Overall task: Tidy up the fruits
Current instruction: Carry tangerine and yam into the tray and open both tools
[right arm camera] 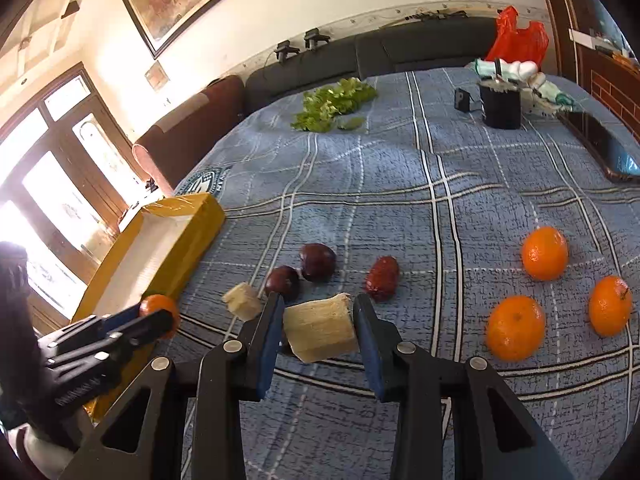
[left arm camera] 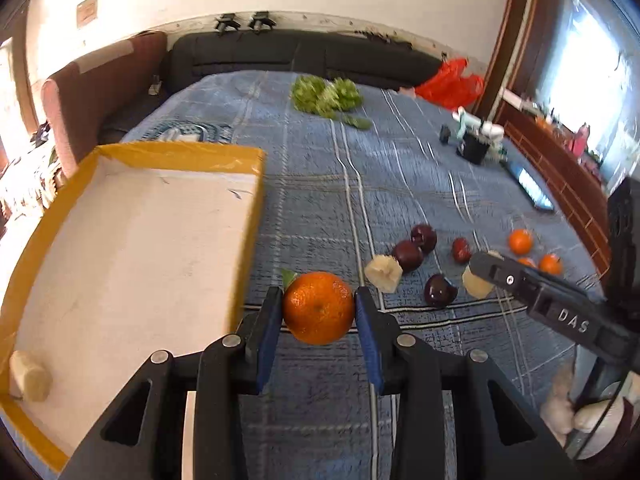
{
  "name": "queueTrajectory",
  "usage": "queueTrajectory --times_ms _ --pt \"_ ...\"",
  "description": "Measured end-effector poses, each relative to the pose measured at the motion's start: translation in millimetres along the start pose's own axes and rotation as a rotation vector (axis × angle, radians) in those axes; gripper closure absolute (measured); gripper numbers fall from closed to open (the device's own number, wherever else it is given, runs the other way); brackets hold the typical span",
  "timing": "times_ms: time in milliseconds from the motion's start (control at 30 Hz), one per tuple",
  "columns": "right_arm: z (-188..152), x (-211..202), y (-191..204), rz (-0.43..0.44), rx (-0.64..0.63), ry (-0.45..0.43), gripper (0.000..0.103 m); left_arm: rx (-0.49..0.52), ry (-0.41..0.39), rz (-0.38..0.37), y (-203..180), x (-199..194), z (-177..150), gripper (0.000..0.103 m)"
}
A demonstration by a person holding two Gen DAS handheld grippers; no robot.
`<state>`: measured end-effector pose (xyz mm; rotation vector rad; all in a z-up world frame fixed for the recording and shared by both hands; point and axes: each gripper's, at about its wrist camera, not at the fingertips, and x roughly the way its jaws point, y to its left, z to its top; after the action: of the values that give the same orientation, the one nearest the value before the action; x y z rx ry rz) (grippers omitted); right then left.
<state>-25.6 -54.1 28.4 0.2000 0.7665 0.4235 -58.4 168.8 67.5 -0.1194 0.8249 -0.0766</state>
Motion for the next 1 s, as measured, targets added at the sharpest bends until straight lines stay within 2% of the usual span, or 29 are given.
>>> queueTrajectory --times_ms 133,200,267,400,500,600,767,900,1000 --pt "5 -13 38 0.093 -0.034 0.004 0.063 -0.049 -0.057 0.065 38 -39 7 0.067" --pt "9 -15 70 0.148 -0.078 0.017 0.063 -0.076 -0.069 0.130 65 -51 10 0.067" --pt "11 -11 98 0.197 -0.117 0.036 0.063 -0.100 -0.053 0.198 92 -52 12 0.067" --pt "9 17 162 0.269 -0.204 0.114 0.063 -0.172 0.014 0.279 144 -35 10 0.067" --pt "-4 52 202 0.262 -0.263 0.186 0.062 -0.235 0.071 0.286 174 -18 5 0.067" --pt "-17 83 225 0.217 -0.310 0.235 0.062 -0.273 0.099 0.282 190 -8 0 0.067" --pt "-31 108 241 0.162 -0.368 0.276 0.062 -0.317 0.098 0.247 201 -8 -7 0.066" --pt "-37 110 247 0.148 -0.401 0.271 0.061 -0.335 0.067 0.232 204 -21 -9 0.051" --pt "-35 100 248 0.157 -0.402 0.246 0.048 -0.349 0.023 0.226 202 -40 -7 0.046"
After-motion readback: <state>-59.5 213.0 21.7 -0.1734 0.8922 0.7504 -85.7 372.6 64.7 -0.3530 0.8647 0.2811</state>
